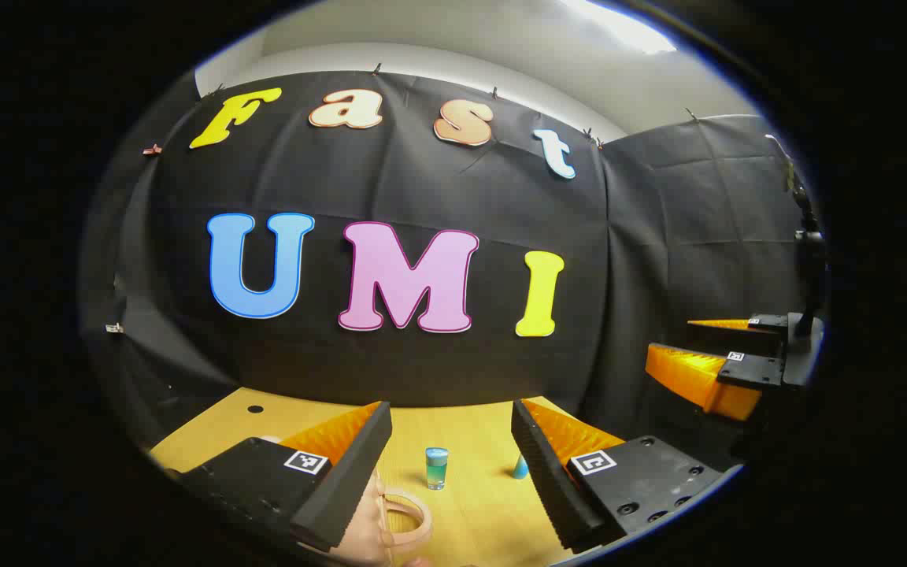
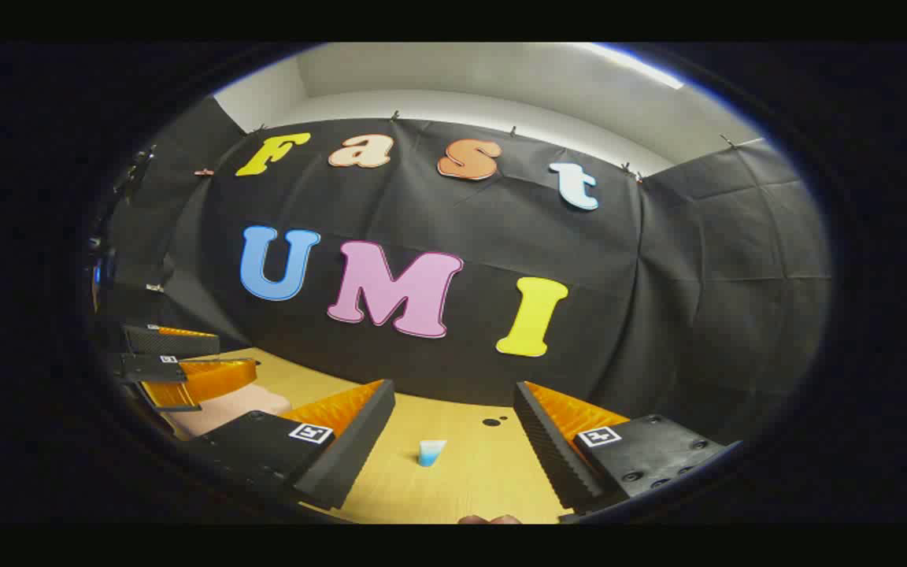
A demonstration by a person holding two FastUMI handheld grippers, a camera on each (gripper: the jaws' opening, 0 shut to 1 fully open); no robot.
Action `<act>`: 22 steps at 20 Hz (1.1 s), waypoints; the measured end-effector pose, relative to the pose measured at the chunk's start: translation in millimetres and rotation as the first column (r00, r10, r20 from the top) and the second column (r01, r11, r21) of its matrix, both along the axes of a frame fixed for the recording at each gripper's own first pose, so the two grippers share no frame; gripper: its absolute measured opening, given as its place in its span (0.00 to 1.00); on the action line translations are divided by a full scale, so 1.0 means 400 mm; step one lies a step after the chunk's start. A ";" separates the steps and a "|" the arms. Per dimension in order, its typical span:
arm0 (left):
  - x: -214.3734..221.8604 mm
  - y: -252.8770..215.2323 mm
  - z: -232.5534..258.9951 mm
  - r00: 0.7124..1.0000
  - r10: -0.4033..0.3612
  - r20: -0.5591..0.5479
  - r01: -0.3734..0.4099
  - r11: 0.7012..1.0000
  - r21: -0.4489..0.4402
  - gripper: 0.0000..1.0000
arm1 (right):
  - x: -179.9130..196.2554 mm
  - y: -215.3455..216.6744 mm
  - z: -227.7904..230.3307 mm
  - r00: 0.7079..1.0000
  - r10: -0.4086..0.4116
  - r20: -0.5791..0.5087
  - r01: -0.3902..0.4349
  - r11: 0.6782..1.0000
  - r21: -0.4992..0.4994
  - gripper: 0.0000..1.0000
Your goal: First open the suitcase, pack the skin care products into it, and then close the suitcase.
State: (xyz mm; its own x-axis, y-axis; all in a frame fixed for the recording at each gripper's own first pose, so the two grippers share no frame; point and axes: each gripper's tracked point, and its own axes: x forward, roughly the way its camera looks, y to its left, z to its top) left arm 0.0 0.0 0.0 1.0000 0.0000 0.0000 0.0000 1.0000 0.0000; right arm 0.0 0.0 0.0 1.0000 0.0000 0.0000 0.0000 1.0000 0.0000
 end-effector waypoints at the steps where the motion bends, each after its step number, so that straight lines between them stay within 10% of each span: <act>1: 0.001 -0.002 -0.009 1.000 -0.004 -0.005 0.004 1.000 0.000 0.96 | 0.000 0.000 0.003 1.000 -0.006 0.004 0.006 1.000 0.012 0.96; 22: 0.031 0.033 -0.127 0.990 -0.019 -0.140 0.014 0.999 -0.043 0.96 | 0.017 0.024 -0.003 1.000 0.017 -0.012 -0.017 0.999 -0.029 0.95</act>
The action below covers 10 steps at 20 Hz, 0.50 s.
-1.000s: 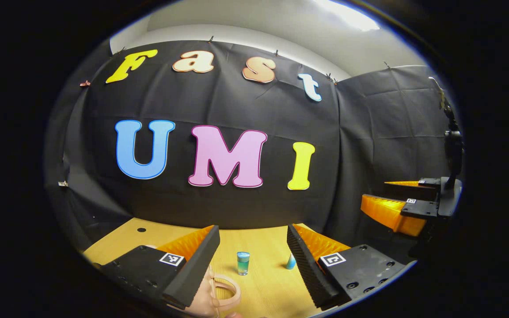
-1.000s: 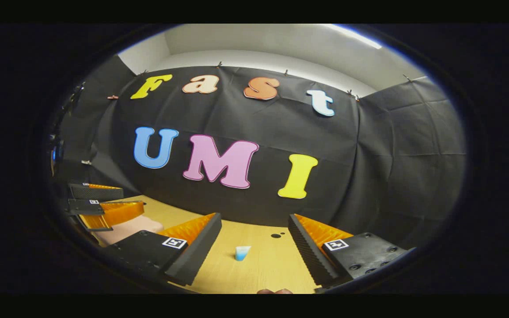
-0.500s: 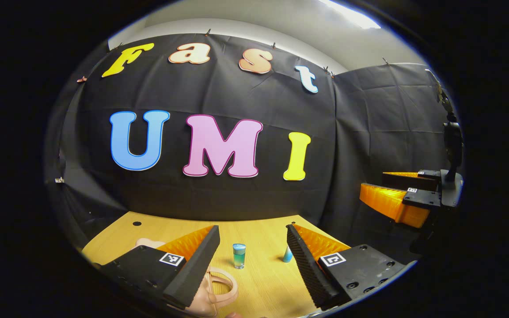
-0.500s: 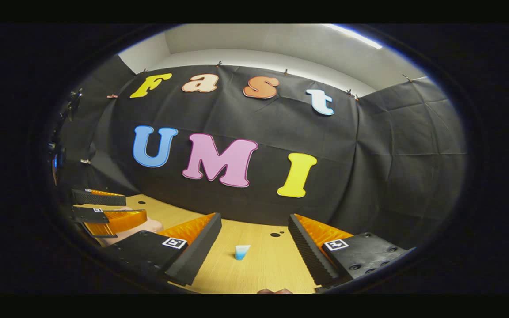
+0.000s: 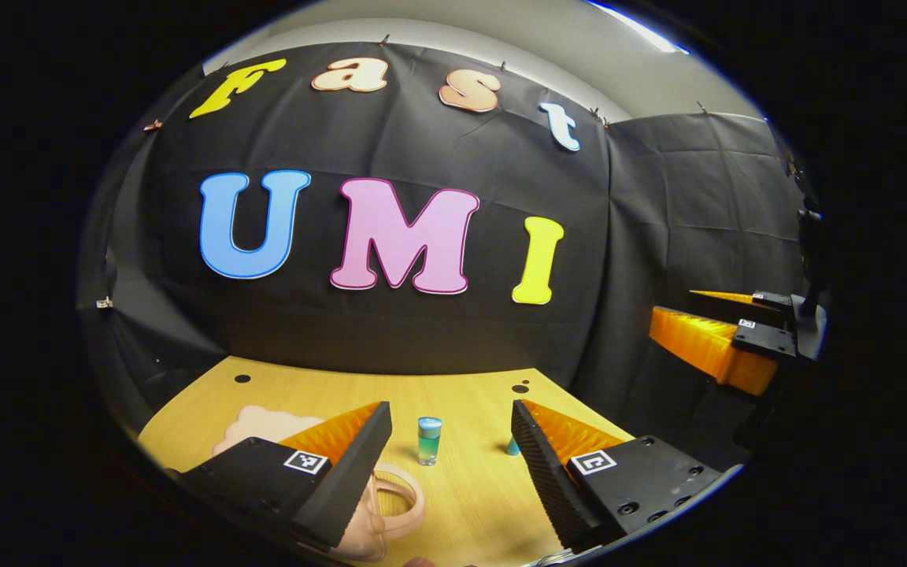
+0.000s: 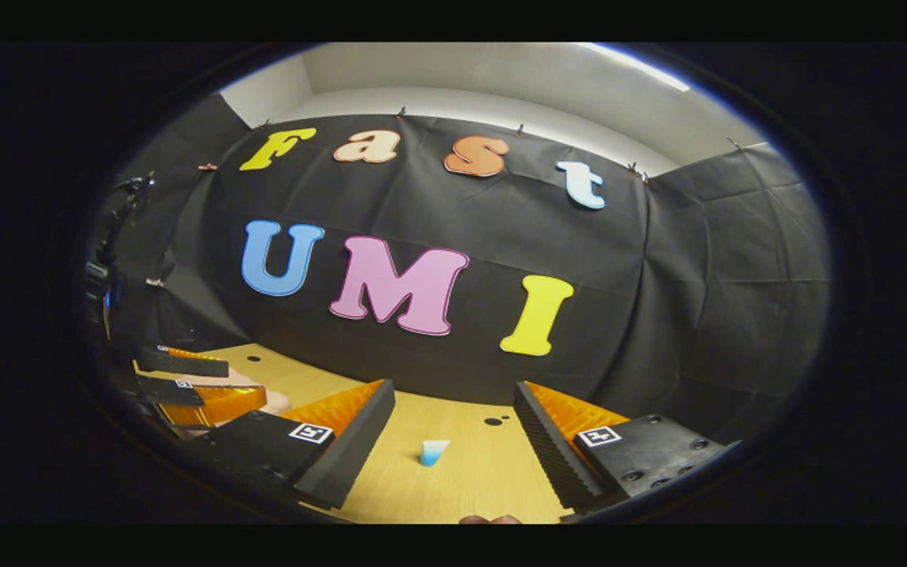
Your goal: First open the suitcase, pack the skin care products into it, and then close the suitcase.
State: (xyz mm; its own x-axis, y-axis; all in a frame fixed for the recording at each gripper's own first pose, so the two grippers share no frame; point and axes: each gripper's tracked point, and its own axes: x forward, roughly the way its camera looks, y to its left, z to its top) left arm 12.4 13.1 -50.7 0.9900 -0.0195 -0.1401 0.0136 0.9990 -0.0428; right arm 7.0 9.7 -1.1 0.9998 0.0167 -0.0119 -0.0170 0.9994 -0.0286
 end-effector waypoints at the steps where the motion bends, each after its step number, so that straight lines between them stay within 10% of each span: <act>1: 0.005 0.001 -0.006 1.000 -0.001 -0.006 0.001 1.000 -0.001 0.96 | 0.003 0.004 -0.001 1.000 0.000 0.000 0.000 1.000 -0.001 0.95; 10: 0.041 -0.018 -0.081 0.993 -0.019 -0.117 0.021 1.000 0.020 0.96 | 0.038 -0.011 -0.028 1.000 0.006 0.014 -0.007 1.000 0.019 0.96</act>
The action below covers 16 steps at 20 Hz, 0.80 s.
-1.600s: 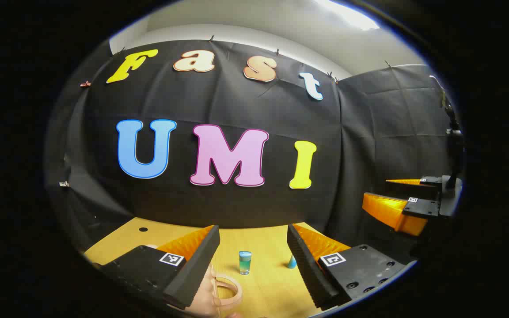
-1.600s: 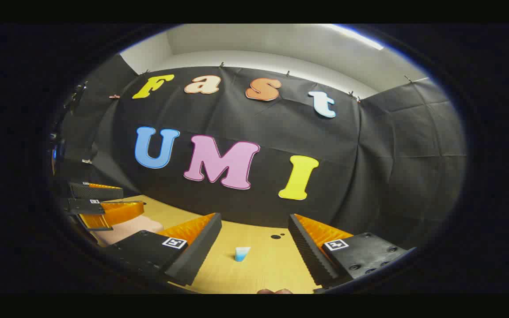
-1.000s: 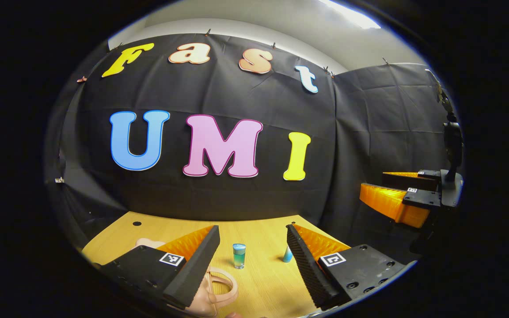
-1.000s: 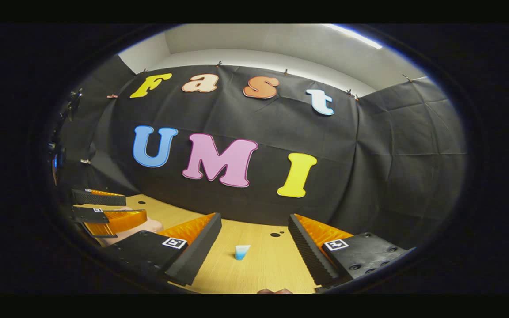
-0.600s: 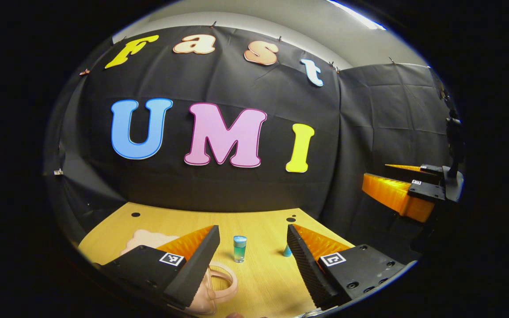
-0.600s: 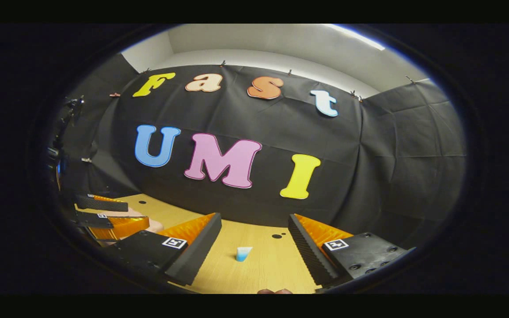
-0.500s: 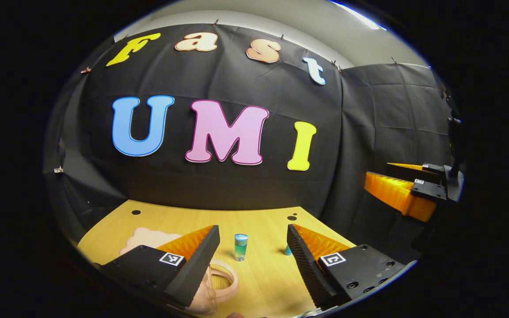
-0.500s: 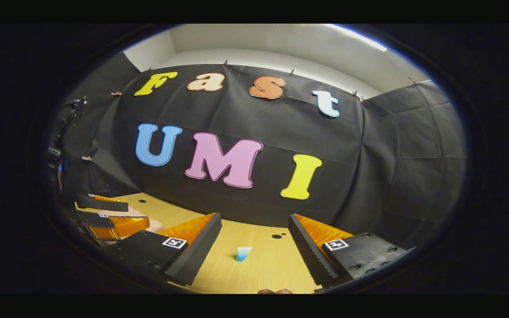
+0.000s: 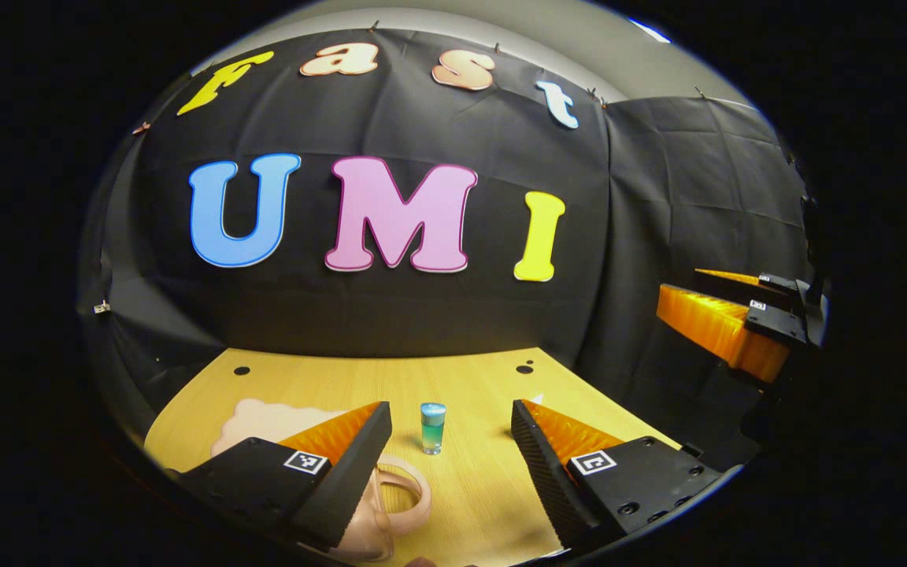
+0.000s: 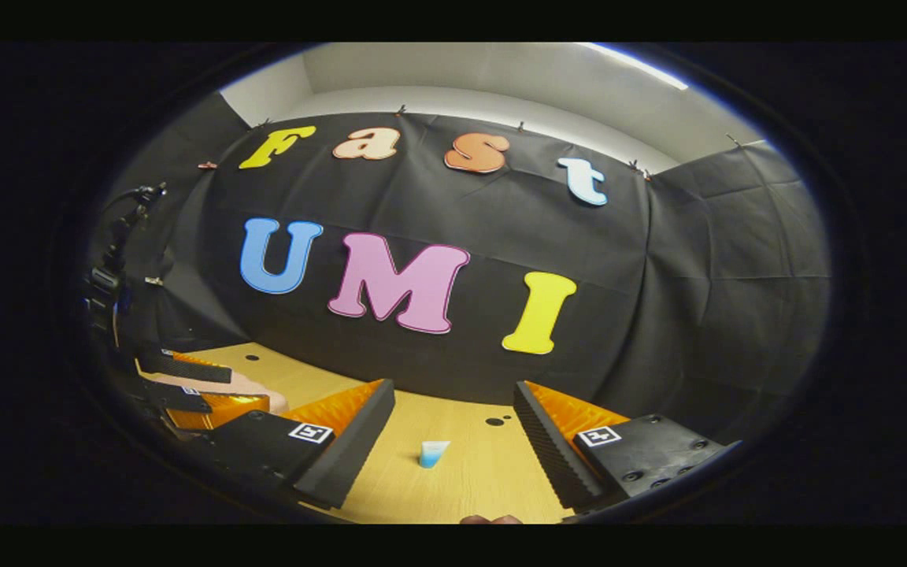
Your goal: First open the suitcase, pack the skin care products into it, and then close the suitcase.
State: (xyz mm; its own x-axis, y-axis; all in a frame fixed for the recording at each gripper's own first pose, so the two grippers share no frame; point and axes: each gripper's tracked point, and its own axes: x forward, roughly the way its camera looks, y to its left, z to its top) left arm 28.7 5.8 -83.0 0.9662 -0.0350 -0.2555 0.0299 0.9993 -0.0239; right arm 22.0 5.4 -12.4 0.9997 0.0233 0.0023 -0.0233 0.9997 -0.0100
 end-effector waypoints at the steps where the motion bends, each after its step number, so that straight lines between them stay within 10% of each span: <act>1: 0.005 -0.008 -0.015 1.000 -0.003 -0.021 0.003 1.000 -0.007 0.96 | 0.008 -0.006 -0.003 1.000 0.003 0.007 -0.003 1.000 0.003 0.96; 9: 0.095 0.009 -0.199 0.969 0.061 -0.240 -0.046 0.997 0.068 0.97 | 0.102 -0.014 -0.114 0.990 0.139 -0.030 -0.138 0.989 0.049 0.96; 16: 0.097 0.041 -0.410 0.819 0.188 -0.542 -0.190 0.980 0.052 0.96 | 0.161 -0.087 -0.239 0.979 0.170 -0.111 -0.157 0.981 0.114 0.96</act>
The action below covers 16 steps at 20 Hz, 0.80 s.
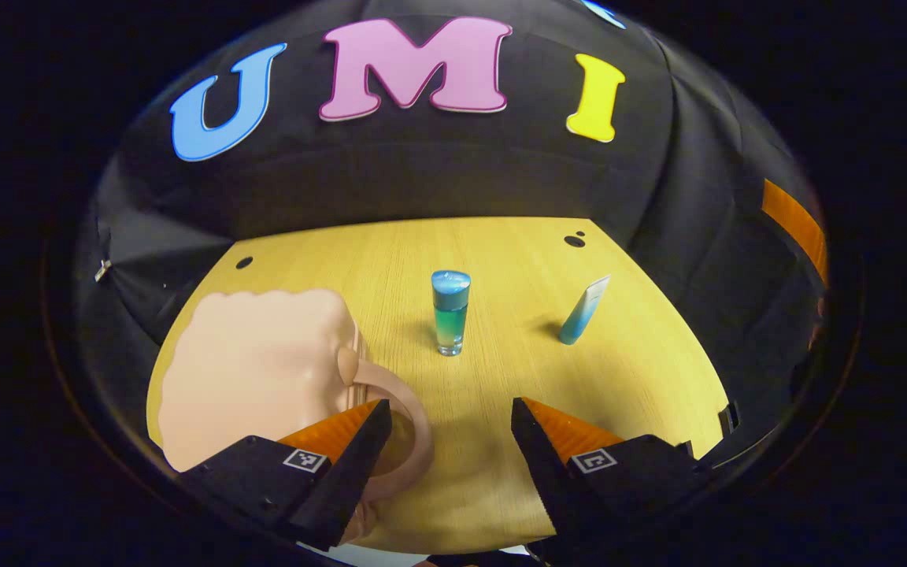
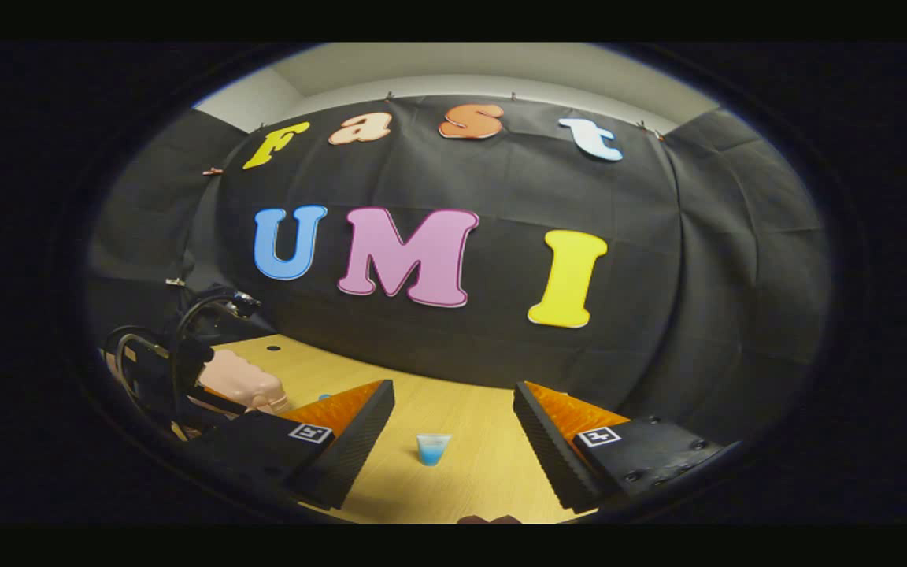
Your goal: First open the suitcase, pack the skin care products into it, and then close the suitcase.
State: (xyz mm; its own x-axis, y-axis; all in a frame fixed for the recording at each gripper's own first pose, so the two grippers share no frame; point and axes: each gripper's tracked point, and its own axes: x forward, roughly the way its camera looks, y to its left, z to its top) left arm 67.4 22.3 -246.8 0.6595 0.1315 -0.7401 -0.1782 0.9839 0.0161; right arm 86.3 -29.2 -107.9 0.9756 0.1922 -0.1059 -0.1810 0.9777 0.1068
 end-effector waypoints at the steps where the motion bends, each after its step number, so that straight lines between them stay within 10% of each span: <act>1: 0.000 0.002 -0.021 0.999 0.016 -0.033 -0.017 1.000 -0.015 0.96 | 0.007 -0.012 -0.015 1.000 0.002 -0.014 -0.002 1.000 -0.002 0.96; 11: 0.012 0.053 -0.190 0.962 0.103 -0.252 -0.116 0.993 -0.036 0.80 | 0.038 -0.088 -0.117 0.996 0.038 -0.086 -0.040 0.999 -0.026 0.96; 12: 0.008 0.079 -0.194 0.958 0.116 -0.261 -0.118 0.993 0.007 0.71 | 0.034 -0.090 -0.125 0.995 0.036 -0.095 -0.038 0.999 -0.020 0.96; 13: 0.011 0.071 -0.186 0.960 0.091 -0.264 -0.091 0.996 0.012 0.29 | 0.031 -0.093 -0.135 0.994 0.036 -0.105 -0.038 0.999 -0.013 0.96; 16: 0.014 0.061 -0.152 0.966 -0.004 -0.260 0.014 0.999 0.033 0.18 | 0.025 -0.100 -0.153 0.991 0.037 -0.125 -0.038 0.999 -0.006 0.97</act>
